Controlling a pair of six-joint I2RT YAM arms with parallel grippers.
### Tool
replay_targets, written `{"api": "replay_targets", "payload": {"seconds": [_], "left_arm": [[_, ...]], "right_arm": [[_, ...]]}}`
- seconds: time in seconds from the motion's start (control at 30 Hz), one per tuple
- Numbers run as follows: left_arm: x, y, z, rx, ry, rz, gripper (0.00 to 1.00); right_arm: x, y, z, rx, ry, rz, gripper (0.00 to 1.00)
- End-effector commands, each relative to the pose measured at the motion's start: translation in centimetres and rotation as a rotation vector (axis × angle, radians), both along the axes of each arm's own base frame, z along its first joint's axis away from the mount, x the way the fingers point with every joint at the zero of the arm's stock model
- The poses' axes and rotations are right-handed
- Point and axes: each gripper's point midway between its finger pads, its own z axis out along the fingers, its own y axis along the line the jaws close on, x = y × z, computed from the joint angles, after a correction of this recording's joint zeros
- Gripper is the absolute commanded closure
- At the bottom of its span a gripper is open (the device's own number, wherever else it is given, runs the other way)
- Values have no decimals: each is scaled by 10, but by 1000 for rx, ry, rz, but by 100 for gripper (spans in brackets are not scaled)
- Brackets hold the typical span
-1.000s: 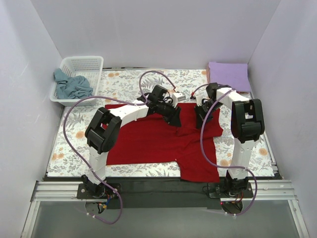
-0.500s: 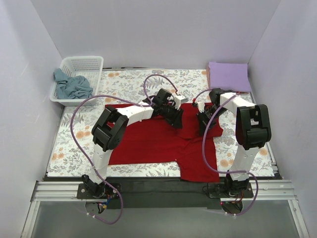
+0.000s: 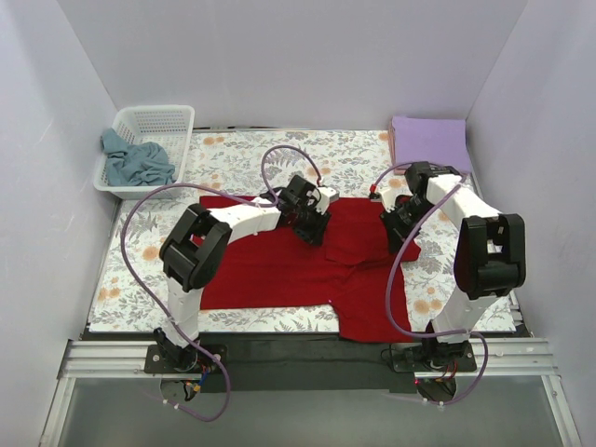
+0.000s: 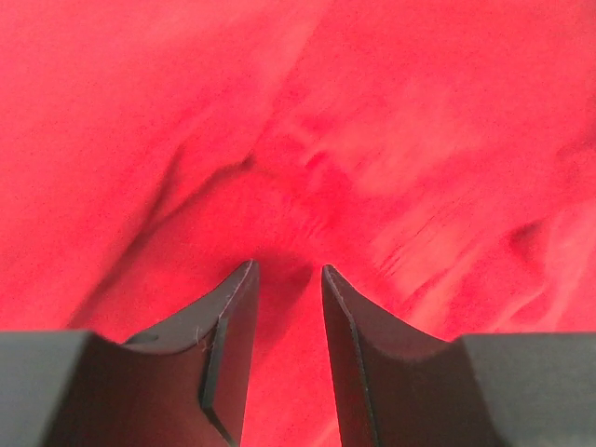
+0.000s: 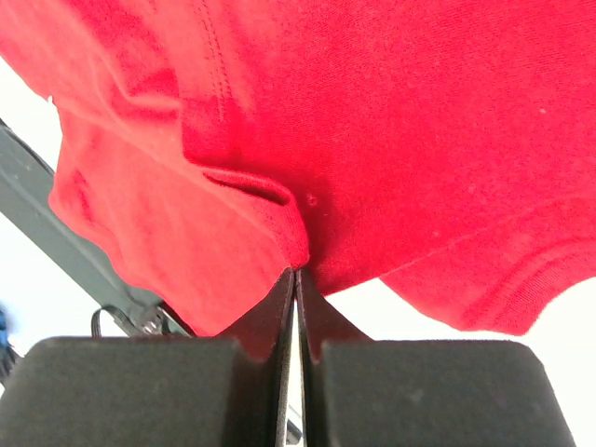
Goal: Fold and stack the t-shirts
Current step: Fold the tshirt
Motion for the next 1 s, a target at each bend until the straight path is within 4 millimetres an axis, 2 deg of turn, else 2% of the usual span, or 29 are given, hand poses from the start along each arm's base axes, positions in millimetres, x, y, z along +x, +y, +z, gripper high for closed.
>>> {"api": "replay_targets", "payload": {"seconds": [0.0, 0.07, 0.1, 0.13, 0.17, 0.2, 0.3, 0.33, 0.4, 0.43, 0.5, 0.53, 0.57, 0.73, 0.87, 0.9, 0.97], "left_arm": [[5, 24, 33, 60, -124, 36, 68], [6, 32, 44, 61, -147, 45, 68], [2, 36, 43, 60, -138, 45, 68], [1, 38, 53, 43, -147, 47, 67], [0, 42, 55, 26, -124, 44, 67], [-2, 45, 58, 16, -116, 43, 67], [-4, 57, 71, -22, -96, 57, 66], [-1, 65, 72, -21, -92, 76, 66], [0, 73, 82, -49, -90, 84, 66], [7, 84, 84, -58, -89, 111, 66], [14, 96, 88, -75, -81, 144, 66], [24, 110, 89, -75, -80, 183, 66], [30, 119, 90, -69, -71, 206, 66], [52, 174, 78, -23, -26, 336, 66], [55, 212, 56, 36, 37, 417, 66], [58, 226, 48, 51, 55, 451, 66], [61, 238, 39, 67, 69, 477, 67]], "right_arm": [[-3, -9, 25, -22, -37, 48, 94], [-3, -12, 29, -33, -62, 62, 92], [-3, -12, 30, -30, -68, 68, 84], [-2, -12, 31, -29, -71, 67, 76], [-1, -10, 31, -24, -72, 69, 72], [-1, -9, 31, -14, -64, 68, 63], [2, -1, 35, 32, -50, 76, 49], [1, 0, 38, 40, -41, 81, 49], [11, 2, 42, 47, -62, 78, 51], [17, 2, 43, 46, -77, 76, 52], [36, 3, 40, 30, -89, 22, 57], [43, 3, 38, 22, -96, 2, 59], [60, 2, 39, 9, -143, -17, 61], [95, 3, 21, -34, -163, -114, 67], [113, -10, -7, -131, -176, -138, 70], [122, -14, -19, -157, -180, -146, 71], [129, -16, -21, -173, -194, -149, 71]]}}
